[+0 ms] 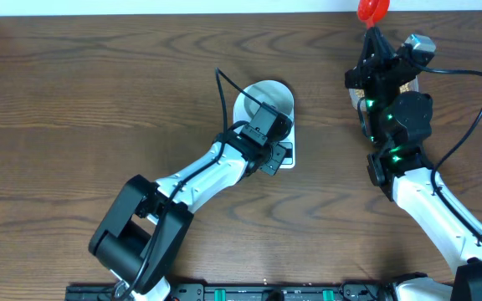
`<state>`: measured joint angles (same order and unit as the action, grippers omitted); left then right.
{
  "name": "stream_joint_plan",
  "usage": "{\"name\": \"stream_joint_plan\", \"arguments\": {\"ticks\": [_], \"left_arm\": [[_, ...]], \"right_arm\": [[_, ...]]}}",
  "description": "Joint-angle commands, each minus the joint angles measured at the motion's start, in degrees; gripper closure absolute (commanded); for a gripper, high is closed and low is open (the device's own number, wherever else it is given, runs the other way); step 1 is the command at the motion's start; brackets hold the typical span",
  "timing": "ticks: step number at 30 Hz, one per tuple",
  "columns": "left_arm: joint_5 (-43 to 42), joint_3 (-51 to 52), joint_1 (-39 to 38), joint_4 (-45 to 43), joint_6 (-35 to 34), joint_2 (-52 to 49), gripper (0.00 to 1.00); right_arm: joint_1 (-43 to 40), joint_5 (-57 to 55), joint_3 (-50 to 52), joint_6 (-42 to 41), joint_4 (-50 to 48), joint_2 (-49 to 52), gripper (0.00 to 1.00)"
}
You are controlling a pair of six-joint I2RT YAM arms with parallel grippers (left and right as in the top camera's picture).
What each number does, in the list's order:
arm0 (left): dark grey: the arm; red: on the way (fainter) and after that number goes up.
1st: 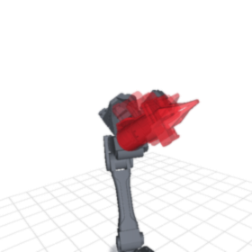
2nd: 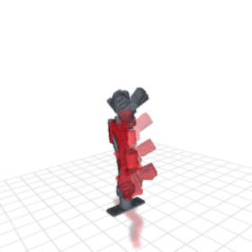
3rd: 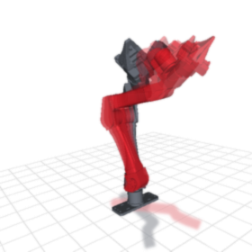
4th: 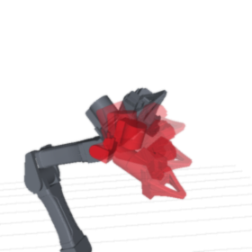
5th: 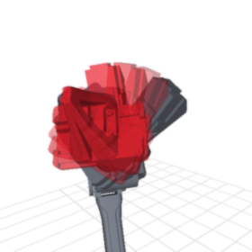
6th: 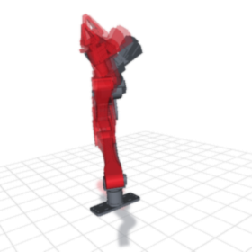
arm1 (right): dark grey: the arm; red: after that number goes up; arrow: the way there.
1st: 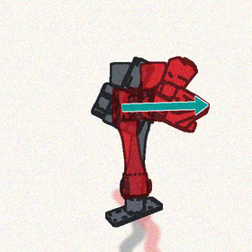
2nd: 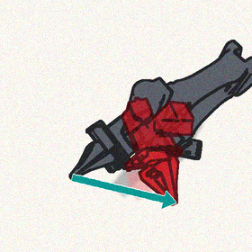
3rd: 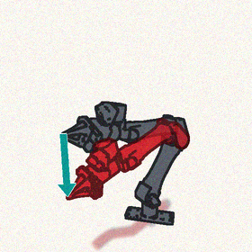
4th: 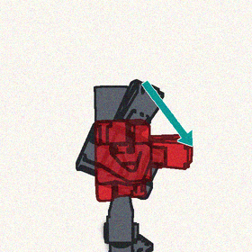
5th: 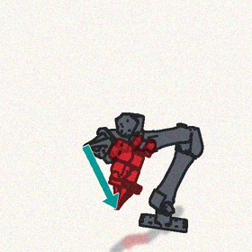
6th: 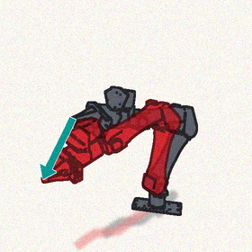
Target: Scoop item into bowl and weigh 50g on scale
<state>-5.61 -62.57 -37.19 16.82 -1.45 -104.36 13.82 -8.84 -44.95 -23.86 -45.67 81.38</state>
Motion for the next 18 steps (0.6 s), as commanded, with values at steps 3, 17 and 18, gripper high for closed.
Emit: {"name": "stream_joint_plan", "arguments": {"ticks": [3, 17, 18], "left_arm": [[0.7, 0.1, 0.1, -0.9, 0.5, -2.5, 0.93], [0.8, 0.1, 0.3, -2.4, 0.8, -2.6, 0.93], [0.8, 0.1, 0.3, -2.4, 0.8, -2.6, 0.93]], "right_arm": [[-0.3, -0.7, -1.2, 0.8, -0.2, 0.7, 0.99], [-0.3, -0.7, -1.2, 0.8, -0.1, 0.7, 0.99], [-0.3, -0.7, -1.2, 0.8, -0.1, 0.7, 0.99]]}}
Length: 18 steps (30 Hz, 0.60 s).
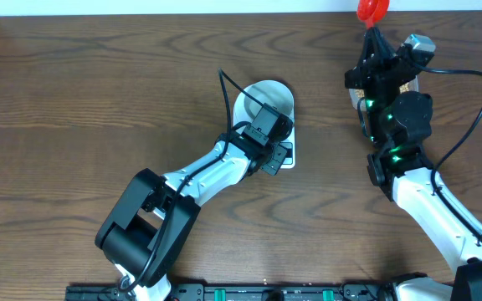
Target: Scoop item into bowl and weigh 50g on scale
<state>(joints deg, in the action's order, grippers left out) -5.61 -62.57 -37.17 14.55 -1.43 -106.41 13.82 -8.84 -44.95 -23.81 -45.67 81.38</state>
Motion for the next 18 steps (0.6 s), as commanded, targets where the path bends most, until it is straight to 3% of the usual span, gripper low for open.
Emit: {"name": "stream_joint_plan", "arguments": {"ticks": [1, 18], "left_arm": [[0.8, 0.1, 0.2, -0.1, 0.8, -0.6, 0.93], [0.7, 0.1, 0.2, -0.2, 0.7, -3.6, 0.93]], "right_arm": [[-0.3, -0.7, -1.2, 0.8, -0.1, 0.7, 0.99], [-0.3, 1.6, -1.2, 0.8, 0.3, 0.7, 0.99]]}}
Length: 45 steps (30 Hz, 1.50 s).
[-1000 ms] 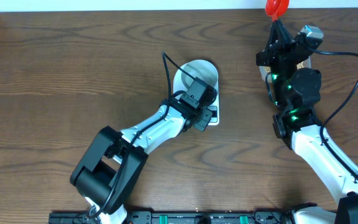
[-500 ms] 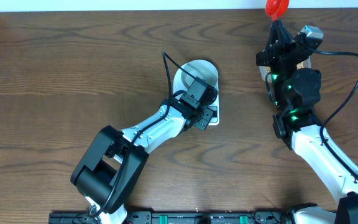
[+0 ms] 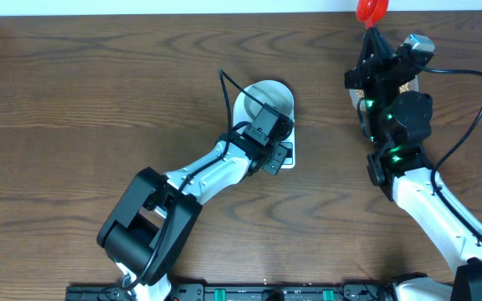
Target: Scoop item into bowl and weigh 50g on scale
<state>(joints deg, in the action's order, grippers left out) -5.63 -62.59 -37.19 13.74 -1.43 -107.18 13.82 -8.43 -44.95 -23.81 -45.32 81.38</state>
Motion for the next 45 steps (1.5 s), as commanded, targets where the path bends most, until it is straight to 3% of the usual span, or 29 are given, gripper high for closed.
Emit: {"name": "stream_joint_plan", "arguments": {"ticks": [1, 11, 17, 29, 35, 36, 38, 39, 45], "left_arm": [[0.7, 0.1, 0.3, 0.9, 0.7, -3.0, 0.93], [2.3, -0.1, 0.3, 2.0, 0.8, -1.4, 0.93], [2.2, -0.6, 0.2, 3.0, 0.7, 5.9, 0.93], [2.3, -0.6, 0.7, 14.5, 0.7, 21.4, 0.92], [2.3, -0.6, 1.8, 18.8, 0.7, 22.9, 0.59], [2.3, -0.6, 1.8, 19.1, 0.7, 22.9, 0.43], [2.3, -0.6, 1.8, 19.3, 0.7, 22.9, 0.21], [2.3, -0.6, 1.8, 19.3, 0.7, 22.9, 0.02], [1.6, -0.6, 1.7, 19.6, -0.1, 22.9, 0.02]], "right_arm": [[-0.3, 1.7, -1.2, 0.7, -0.1, 0.7, 0.99], [-0.3, 2.8, -1.2, 0.8, 0.0, 0.7, 0.99], [-0.3, 2.8, -1.2, 0.8, 0.2, 0.7, 0.99], [-0.3, 3.0, -1.2, 0.8, 4.0, 0.7, 0.99], [-0.3, 3.0, -1.2, 0.8, 5.6, 0.7, 0.99], [-0.3, 3.0, -1.2, 0.8, 5.4, 0.7, 0.99], [-0.3, 3.0, -1.2, 0.8, 5.4, 0.7, 0.99], [-0.3, 3.0, -1.2, 0.8, 5.5, 0.7, 0.99], [-0.3, 2.8, -1.2, 0.8, 5.2, 1.1, 0.99]]}}
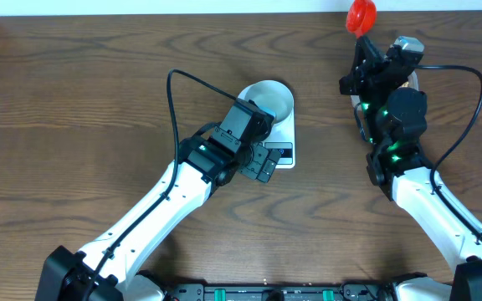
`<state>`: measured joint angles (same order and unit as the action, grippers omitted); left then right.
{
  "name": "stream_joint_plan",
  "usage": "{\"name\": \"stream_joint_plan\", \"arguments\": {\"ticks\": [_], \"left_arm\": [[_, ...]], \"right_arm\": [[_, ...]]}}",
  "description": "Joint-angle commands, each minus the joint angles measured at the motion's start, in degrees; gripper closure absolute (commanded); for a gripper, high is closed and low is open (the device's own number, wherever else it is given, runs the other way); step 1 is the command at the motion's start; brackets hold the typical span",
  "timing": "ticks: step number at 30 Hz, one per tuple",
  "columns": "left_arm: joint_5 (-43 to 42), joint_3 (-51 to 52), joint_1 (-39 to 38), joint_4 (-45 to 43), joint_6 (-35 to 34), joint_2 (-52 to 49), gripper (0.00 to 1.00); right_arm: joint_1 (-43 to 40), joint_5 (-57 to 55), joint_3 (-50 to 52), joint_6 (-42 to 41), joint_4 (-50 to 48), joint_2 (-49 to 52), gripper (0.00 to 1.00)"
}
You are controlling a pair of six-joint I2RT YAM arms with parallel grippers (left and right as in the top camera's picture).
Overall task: Scoop item into bowl and weigh 50g on scale
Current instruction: 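Lift the left gripper away from the scale toward the left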
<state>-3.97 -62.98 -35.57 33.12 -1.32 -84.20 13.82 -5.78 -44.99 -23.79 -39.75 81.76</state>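
Note:
A white bowl (273,99) stands on the small white scale (281,140), whose display faces the table's front. My left gripper (261,164) hovers over the scale's front left corner; its fingers are dark and seen from above, so their gap does not show. Far right, my right gripper (365,48) is shut on the handle of a red scoop (361,15), with the scoop's head at the table's back edge. What the scoop holds cannot be seen.
A pale container (410,77) shows only as a sliver under the right arm. The left arm's cable (174,92) loops over the wood left of the bowl. Dark wooden table (74,100) stretches out to the left.
My left arm has swung back and to the left, so the gripper is off the scale's display and more of the bowl shows. The right gripper and red scoop shifted slightly left.
At all three earlier moments my left gripper stayed low at the scale's front, by the display, and my right gripper held the red scoop still at the back right. Now the left gripper has drawn back from the display and the scoop has shifted a little.

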Motion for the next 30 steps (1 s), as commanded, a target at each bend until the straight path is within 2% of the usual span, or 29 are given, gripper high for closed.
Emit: {"name": "stream_joint_plan", "arguments": {"ticks": [1, 6, 12, 21, 30], "left_arm": [[0.4, -0.2, 0.1, 0.3, -0.1, 0.0, 0.02], [0.6, -0.3, 2.1, 2.0, 3.1, 0.5, 0.02], [-9.9, -0.4, 8.6, 10.5, 17.4, 6.1, 0.02], [-14.5, -4.4, 19.1, 21.6, 33.3, 16.1, 0.02], [-14.8, -5.2, 20.9, 22.0, 33.8, 17.6, 0.02]], "right_arm": [[-0.3, 0.1, -1.2, 0.7, -0.4, 0.9, 0.99], [-0.4, 0.1, -1.5, 0.7, -1.4, 1.8, 0.99], [-1.4, 0.2, -3.1, 0.7, -1.4, 1.8, 0.99], [-1.5, 0.2, -3.8, 0.7, -1.4, 1.8, 0.99], [-1.5, 0.2, -4.1, 0.7, -1.4, 1.8, 0.99]]}}
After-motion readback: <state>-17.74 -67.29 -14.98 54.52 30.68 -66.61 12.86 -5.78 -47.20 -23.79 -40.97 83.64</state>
